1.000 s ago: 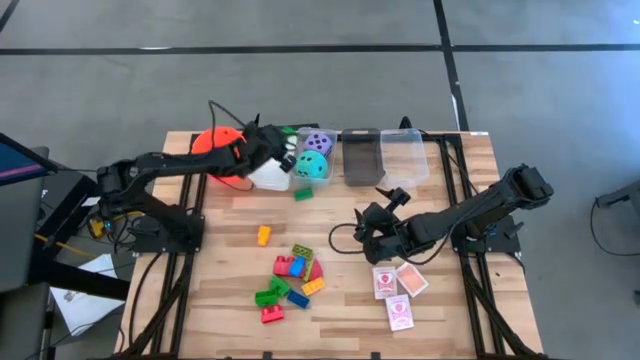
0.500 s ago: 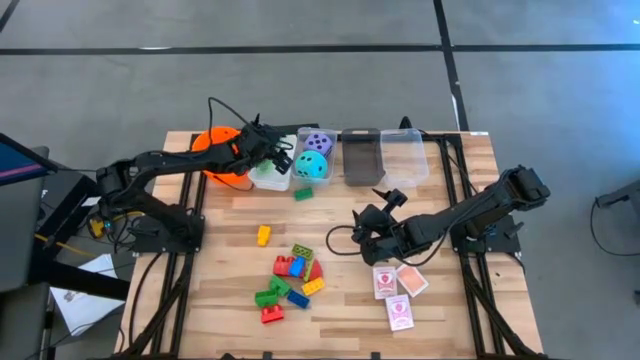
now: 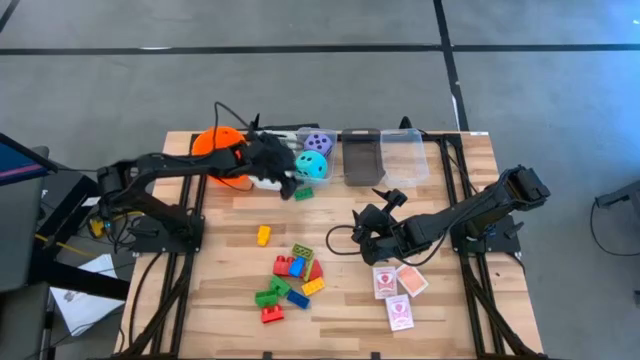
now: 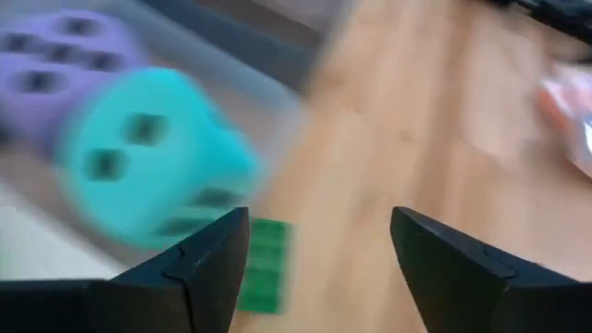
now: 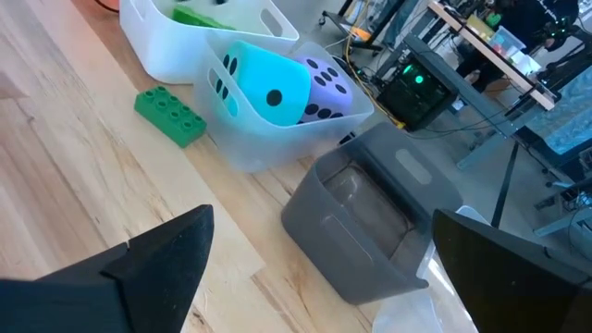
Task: Pick & Place Toys
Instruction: Put the large yellow game piece into the white bin
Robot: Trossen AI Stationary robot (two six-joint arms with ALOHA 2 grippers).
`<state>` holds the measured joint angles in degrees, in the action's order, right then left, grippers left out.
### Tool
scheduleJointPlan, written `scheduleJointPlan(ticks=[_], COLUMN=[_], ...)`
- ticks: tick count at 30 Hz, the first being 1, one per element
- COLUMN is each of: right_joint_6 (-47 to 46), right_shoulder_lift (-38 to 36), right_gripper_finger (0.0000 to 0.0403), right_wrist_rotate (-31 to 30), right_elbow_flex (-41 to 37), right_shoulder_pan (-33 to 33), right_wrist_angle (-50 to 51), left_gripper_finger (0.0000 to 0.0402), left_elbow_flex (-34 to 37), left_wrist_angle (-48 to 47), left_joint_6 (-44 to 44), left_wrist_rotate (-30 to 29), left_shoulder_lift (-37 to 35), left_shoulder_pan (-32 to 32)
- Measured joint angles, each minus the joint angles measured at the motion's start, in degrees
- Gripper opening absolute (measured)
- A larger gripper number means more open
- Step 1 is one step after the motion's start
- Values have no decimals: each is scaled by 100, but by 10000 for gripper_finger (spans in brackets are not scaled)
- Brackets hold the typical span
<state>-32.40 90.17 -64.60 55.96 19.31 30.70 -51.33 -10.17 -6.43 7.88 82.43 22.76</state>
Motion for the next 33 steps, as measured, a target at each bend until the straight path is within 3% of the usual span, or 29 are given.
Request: scheduleJointPlan(ticks=[5, 8, 12, 16, 23, 33], right_joint_6=[9, 66, 72, 83, 92, 90], right_shoulder_lift=[0, 0, 0, 0, 0, 0], right_gripper_finger=[397, 397, 397, 397, 397, 397], right_wrist_rotate=[2, 2, 2, 6, 26, 90], right_elbow_flex=[0, -1, -2, -2, -4, -4], right_shoulder_pan=[0, 0, 0, -29, -72, -70], right_wrist_angle=[11, 8, -6, -52, -62, -153], left_gripper_finger=[237, 227, 214, 210, 233, 296], left_elbow_flex=[2, 2, -17, -143, -199, -190], left_wrist_angle=[-412, -846, -1700, -2804, -4096, -4161], left_joint_6=[2, -175, -1387, -2887, -4181, -4719], left_wrist_rotate=[4, -476, -1180, -1260, -1094, -1044], left_shoulder_lift=[0, 0, 0, 0, -2, -2], left_shoulder_pan=[-937, -1562, -2258, -2681, -2894, -2414])
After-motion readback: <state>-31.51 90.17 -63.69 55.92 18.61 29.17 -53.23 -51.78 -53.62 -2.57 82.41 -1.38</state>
